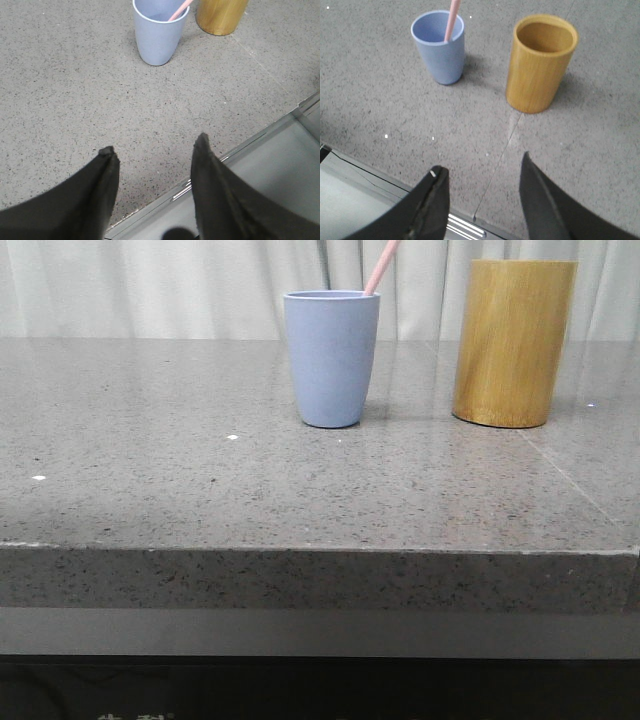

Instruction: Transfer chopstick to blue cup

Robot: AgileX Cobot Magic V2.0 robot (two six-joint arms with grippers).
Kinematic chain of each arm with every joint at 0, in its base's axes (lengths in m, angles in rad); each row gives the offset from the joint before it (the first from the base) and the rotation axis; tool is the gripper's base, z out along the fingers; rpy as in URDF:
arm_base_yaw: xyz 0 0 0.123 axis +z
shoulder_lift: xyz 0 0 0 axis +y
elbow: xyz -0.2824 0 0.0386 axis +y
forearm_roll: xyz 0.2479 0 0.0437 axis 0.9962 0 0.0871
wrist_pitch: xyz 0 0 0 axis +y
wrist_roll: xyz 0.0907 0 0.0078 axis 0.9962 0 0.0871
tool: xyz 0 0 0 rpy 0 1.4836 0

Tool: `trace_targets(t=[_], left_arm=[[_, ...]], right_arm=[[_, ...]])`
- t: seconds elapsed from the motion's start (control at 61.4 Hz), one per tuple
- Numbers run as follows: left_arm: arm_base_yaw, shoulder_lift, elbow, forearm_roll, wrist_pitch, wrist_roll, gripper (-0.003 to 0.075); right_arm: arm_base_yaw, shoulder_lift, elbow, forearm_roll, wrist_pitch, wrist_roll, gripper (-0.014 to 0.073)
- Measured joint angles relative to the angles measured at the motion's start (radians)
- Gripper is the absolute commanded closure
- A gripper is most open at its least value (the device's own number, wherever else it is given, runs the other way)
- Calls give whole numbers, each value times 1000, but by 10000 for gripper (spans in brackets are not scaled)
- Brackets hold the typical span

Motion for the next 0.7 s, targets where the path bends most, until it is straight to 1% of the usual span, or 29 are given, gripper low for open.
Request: trace_targets(t=[0.081, 0.147, 0.212, 0.244, 0.31, 0.375, 0.407, 0.44, 0.489, 0.701], left_arm=[[0, 0, 0, 0, 0, 0, 397], [0, 0, 0, 0, 0, 0, 440], [0, 0, 2, 0, 0, 0, 503], [0, 0, 2, 0, 0, 0, 557], [0, 0, 2, 0, 0, 0, 638], [0, 0, 2, 0, 0, 0, 714], [0, 0, 2, 0, 0, 0, 741], [0, 0, 2, 0, 0, 0, 739], [0, 0, 2, 0, 0, 0, 739], [0, 0, 2, 0, 0, 0, 739]], right_arm=[[0, -69, 68, -2, -15, 2, 235], [0, -101, 102, -3, -22, 2, 268], [0, -120, 121, -5, -26, 2, 345], [0, -124, 126, -5, -26, 2, 399], [0, -128, 130, -11, -28, 2, 499], [0, -128, 130, -11, -32, 2, 600], [0, -128, 130, -11, -32, 2, 635], [0, -128, 130, -11, -35, 2, 669], [0, -128, 130, -11, -37, 4, 657], [0, -128, 130, -11, -39, 4, 661]])
